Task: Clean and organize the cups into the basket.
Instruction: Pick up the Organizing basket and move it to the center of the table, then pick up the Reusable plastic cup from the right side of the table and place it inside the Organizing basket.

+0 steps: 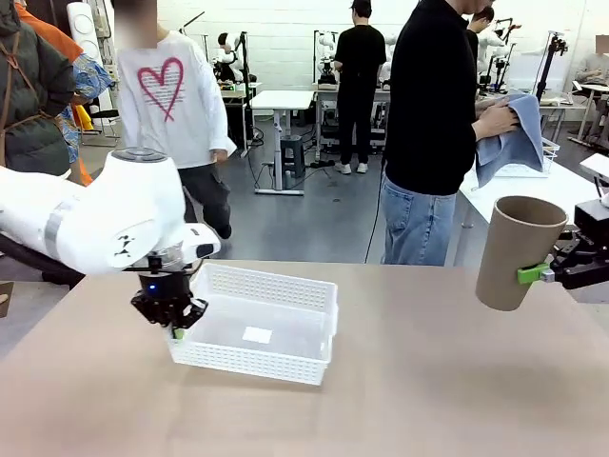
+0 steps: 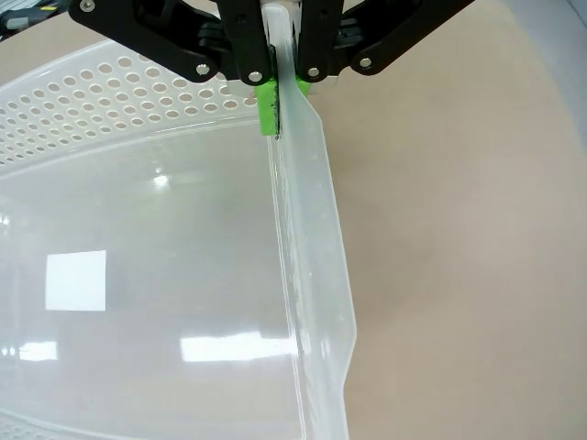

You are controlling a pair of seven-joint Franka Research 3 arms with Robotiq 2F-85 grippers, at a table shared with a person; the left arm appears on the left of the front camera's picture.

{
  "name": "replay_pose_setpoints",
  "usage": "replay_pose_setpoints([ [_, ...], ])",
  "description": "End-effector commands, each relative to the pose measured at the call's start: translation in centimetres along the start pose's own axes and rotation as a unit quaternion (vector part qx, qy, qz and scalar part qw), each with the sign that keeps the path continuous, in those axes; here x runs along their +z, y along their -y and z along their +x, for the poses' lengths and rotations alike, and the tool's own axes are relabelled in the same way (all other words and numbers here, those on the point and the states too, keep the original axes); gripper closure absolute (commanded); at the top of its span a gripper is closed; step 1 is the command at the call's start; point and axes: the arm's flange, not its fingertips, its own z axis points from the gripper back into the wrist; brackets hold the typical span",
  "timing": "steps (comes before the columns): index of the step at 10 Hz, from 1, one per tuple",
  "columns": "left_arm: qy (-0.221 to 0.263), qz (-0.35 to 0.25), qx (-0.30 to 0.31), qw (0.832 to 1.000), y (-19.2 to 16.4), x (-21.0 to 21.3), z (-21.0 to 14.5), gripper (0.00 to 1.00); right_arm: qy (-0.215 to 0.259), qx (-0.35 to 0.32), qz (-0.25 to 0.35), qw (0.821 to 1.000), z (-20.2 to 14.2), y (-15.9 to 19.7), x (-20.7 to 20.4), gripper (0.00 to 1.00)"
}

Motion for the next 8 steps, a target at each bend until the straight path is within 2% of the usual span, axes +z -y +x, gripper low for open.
replay_pose_setpoints([
  [1,0.011,0.022,0.009,1.000,4.2,1.3,1.0,1.00,0.025,-0.034,-0.029,0.999,-0.2,0.6,-0.1,0.26],
  [2,0.011,0.021,0.012,1.000,5.8,1.9,1.1,1.00,0.024,-0.045,-0.040,0.998,-0.6,0.8,0.2,0.26],
  [3,0.005,0.018,0.020,1.000,6.8,2.2,1.2,1.00,0.006,-0.010,-0.008,1.000,-0.1,0.2,0.2,0.26],
  [4,-0.003,0.016,0.030,0.999,7.6,2.3,1.4,1.00,0.006,-0.010,-0.008,1.000,-0.1,0.2,0.2,0.26],
  [8,-0.046,0.003,0.052,0.998,8.3,0.5,2.9,1.00,0.006,-0.010,-0.008,1.000,-0.1,0.2,0.2,0.26],
])
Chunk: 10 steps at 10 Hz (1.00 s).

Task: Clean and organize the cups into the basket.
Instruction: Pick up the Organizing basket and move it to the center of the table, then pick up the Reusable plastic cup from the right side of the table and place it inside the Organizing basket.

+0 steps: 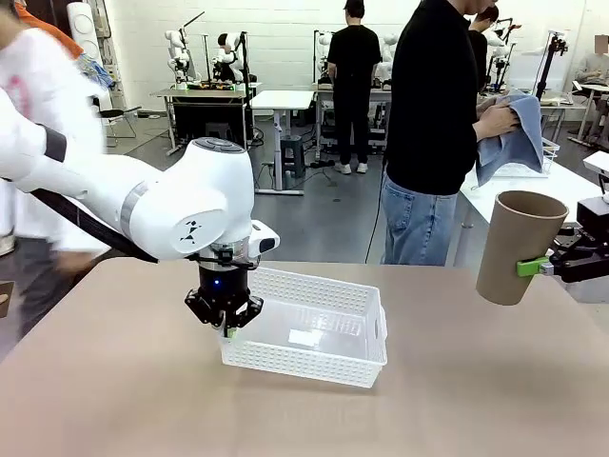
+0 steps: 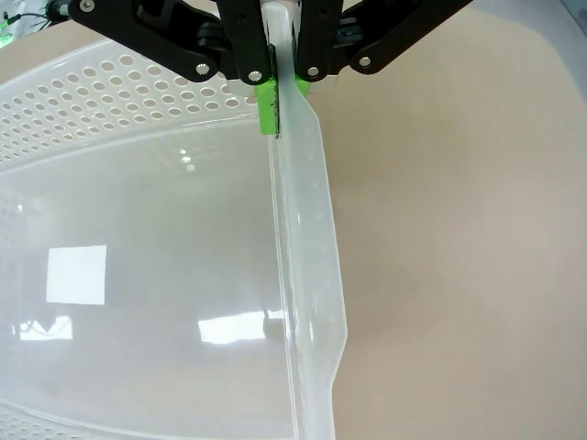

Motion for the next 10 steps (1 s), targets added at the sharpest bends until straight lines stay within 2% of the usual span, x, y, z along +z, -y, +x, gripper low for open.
replay_pose_setpoints([
  [1,-0.009,0.002,0.016,1.000,0.8,-0.3,1.3,1.00,-0.001,0.008,0.005,1.000,0.2,-0.2,-0.2,0.26],
  [8,-0.009,-0.004,0.003,1.000,0.1,-0.7,0.9,1.00,-0.001,0.008,0.005,1.000,0.2,-0.2,-0.2,0.26],
  [9,-0.009,-0.004,0.003,1.000,0.1,-0.7,0.9,1.00,0.000,0.000,0.000,1.000,0.0,0.0,0.0,0.15],
  [10,-0.009,-0.004,0.003,1.000,0.1,-0.7,0.9,1.00,-0.084,-0.006,-0.023,0.996,4.7,0.3,-2.5,0.15],
])
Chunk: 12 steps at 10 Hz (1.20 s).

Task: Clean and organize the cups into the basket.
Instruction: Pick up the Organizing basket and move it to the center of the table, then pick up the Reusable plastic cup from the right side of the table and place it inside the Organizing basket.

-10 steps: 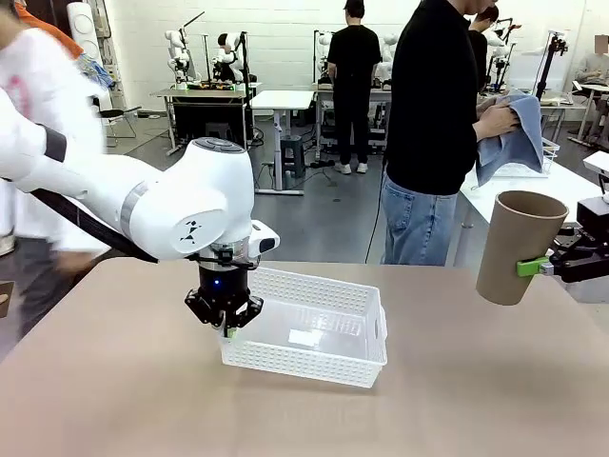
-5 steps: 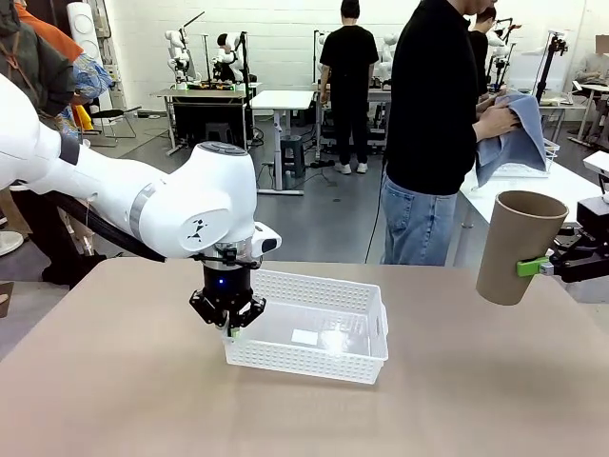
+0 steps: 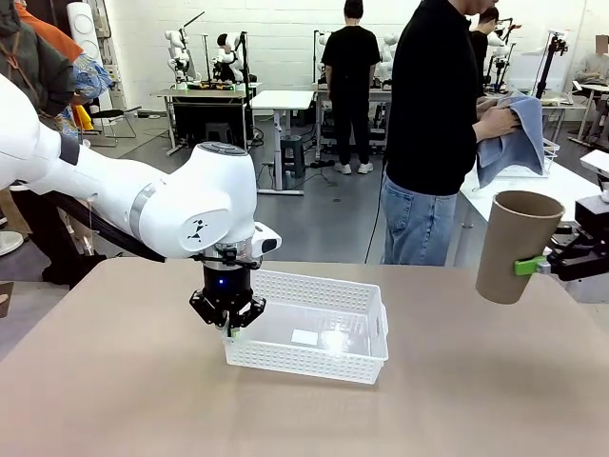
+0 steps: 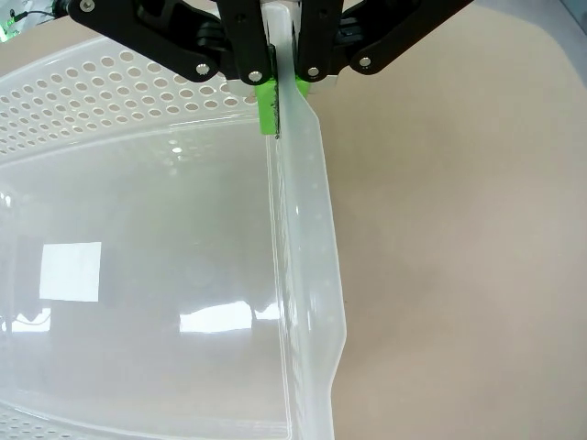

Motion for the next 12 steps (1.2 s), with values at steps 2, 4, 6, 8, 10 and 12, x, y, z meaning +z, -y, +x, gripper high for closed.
replay_pose_setpoints([
  [2,0.001,0.002,0.000,1.000,0.0,0.0,-0.2,1.00,-0.191,-0.011,-0.014,0.981,12.0,0.3,-7.4,0.15],
  [4,0.001,0.002,0.000,1.000,0.0,0.0,-0.2,1.00,-0.327,-0.047,0.019,0.944,15.1,1.2,-14.6,0.15],
  [6,0.001,0.002,0.000,1.000,0.0,0.0,-0.2,1.00,-0.414,-0.080,0.047,0.905,13.8,3.3,-21.3,0.15],
  [8,0.001,0.002,0.000,1.000,0.0,0.0,-0.2,1.00,-0.460,-0.064,0.054,0.884,12.2,4.0,-27.5,0.15],
  [10,0.001,0.002,0.000,1.000,0.0,0.0,-0.2,1.00,-0.484,-0.044,0.061,0.872,11.2,3.0,-30.9,0.15],
  [12,0.001,0.002,0.000,1.000,0.0,0.0,-0.2,1.00,-0.494,-0.038,0.063,0.866,10.8,1.9,-30.9,0.15],
])
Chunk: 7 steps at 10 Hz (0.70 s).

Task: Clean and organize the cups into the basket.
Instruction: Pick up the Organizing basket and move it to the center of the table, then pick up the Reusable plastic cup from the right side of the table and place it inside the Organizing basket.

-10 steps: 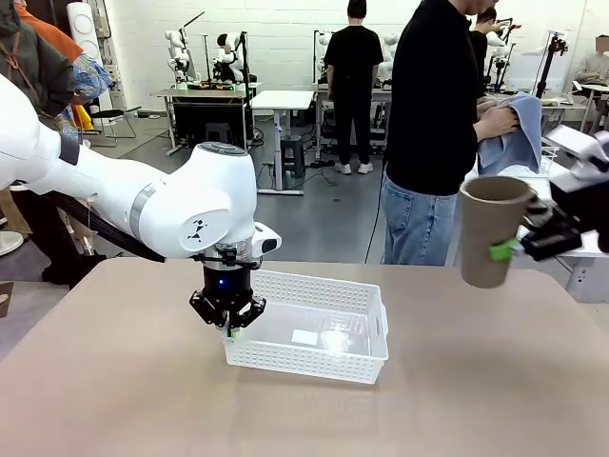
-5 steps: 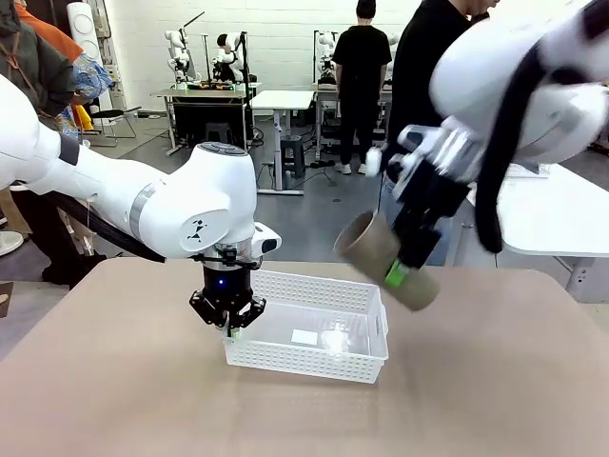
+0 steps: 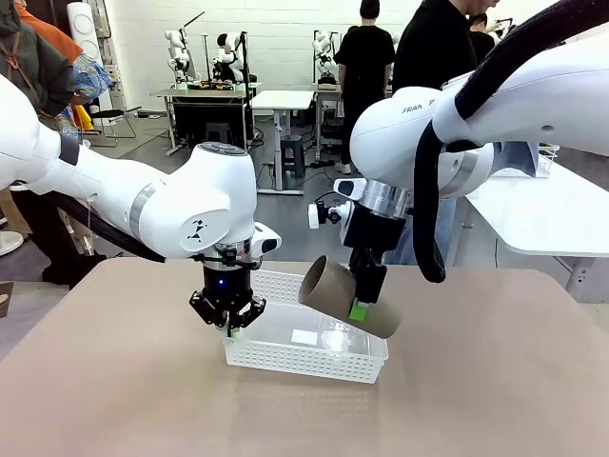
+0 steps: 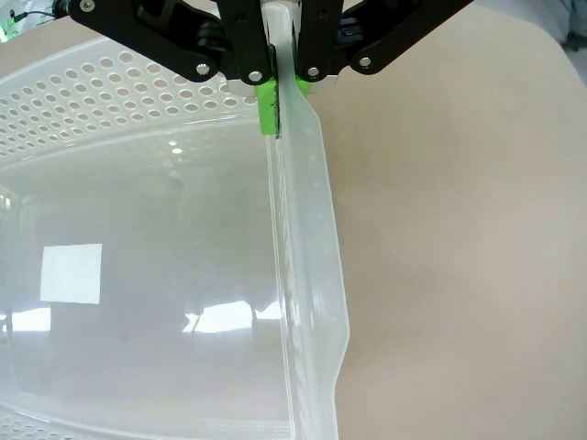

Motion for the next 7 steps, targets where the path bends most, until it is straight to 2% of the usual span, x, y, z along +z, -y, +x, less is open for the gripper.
replay_pose_setpoints([
  [1,0.001,0.002,0.000,1.000,0.0,0.0,-0.2,1.00,-0.002,-0.007,-0.014,1.000,-1.2,-1.0,0.9,0.15],
  [2,0.001,0.002,0.000,1.000,0.0,0.0,-0.2,1.00,0.000,0.000,0.000,1.000,0.0,0.0,0.0,0.15],
  [7,0.001,0.002,0.000,1.000,0.0,0.0,-0.2,1.00,0.000,0.000,0.000,1.000,0.0,0.0,0.0,0.15],
])
